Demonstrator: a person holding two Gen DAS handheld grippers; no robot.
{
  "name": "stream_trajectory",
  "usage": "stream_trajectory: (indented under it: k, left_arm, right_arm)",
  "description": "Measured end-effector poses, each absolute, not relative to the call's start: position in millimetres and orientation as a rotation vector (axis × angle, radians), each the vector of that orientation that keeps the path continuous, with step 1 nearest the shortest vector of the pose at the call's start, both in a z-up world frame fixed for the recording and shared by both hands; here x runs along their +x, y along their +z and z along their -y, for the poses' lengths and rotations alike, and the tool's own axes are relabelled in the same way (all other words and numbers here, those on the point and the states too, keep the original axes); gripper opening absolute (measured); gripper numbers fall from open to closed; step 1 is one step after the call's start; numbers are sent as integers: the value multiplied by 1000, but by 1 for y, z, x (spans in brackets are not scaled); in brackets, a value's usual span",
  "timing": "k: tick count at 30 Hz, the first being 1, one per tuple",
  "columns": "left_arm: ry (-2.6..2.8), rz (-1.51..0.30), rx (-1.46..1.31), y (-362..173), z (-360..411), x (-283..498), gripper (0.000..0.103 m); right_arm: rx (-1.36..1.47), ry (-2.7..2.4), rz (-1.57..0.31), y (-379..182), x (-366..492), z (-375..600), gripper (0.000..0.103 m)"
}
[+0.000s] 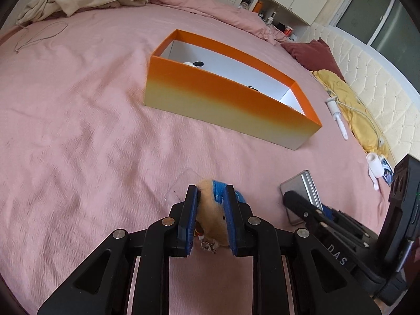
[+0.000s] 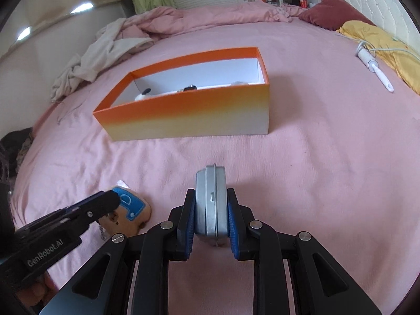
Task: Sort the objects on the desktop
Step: 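Lift both items out and set them on the bedspread beside the box, opening both tools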
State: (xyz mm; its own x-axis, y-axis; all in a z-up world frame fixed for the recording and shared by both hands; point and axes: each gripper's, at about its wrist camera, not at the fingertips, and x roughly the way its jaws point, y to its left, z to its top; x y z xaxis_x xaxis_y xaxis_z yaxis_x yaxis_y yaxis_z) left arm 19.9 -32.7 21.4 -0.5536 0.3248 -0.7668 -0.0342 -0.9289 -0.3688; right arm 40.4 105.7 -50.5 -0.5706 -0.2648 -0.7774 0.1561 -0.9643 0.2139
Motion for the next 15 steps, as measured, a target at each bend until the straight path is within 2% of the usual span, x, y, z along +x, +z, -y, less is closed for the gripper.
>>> stream_trajectory:
  k: [4, 6, 7, 8, 10, 11, 12, 14, 15]
  left_arm:
    - [2561, 491, -1348, 18, 34, 21, 22]
    - [2570, 493, -1344, 17, 34, 22, 25]
    - [2587, 491, -1344, 17, 35, 22, 36]
    - [2611, 488, -1350, 16, 36, 22, 59]
    - [2683, 480, -1383, 16, 38, 23, 85]
    - [2696, 487, -1375, 15, 38, 25, 85]
    - [2697, 490, -1371, 15, 39, 26, 85]
    - [2709, 479, -1377, 15, 39, 27, 85]
    - [2715, 473, -1382, 16, 40, 27, 85]
  right_arm:
    - [1316, -2582, 193, -62, 42, -107, 21]
    - [1318, -2581, 186, -61, 41, -106, 21]
    - [1319, -2580, 186, -60, 41, -106, 21]
    - [1319, -2579, 187, -60, 40, -107, 21]
    - [1306, -2582, 210, -60, 42, -108, 22]
    - [1296, -2578, 229, -60, 42, -110, 27]
    - [1277, -2569, 256, -60, 43, -111, 41]
    - [1241, -2566, 295, -58, 45, -112, 62]
    - [1224, -2570, 309, -56, 45, -112, 63]
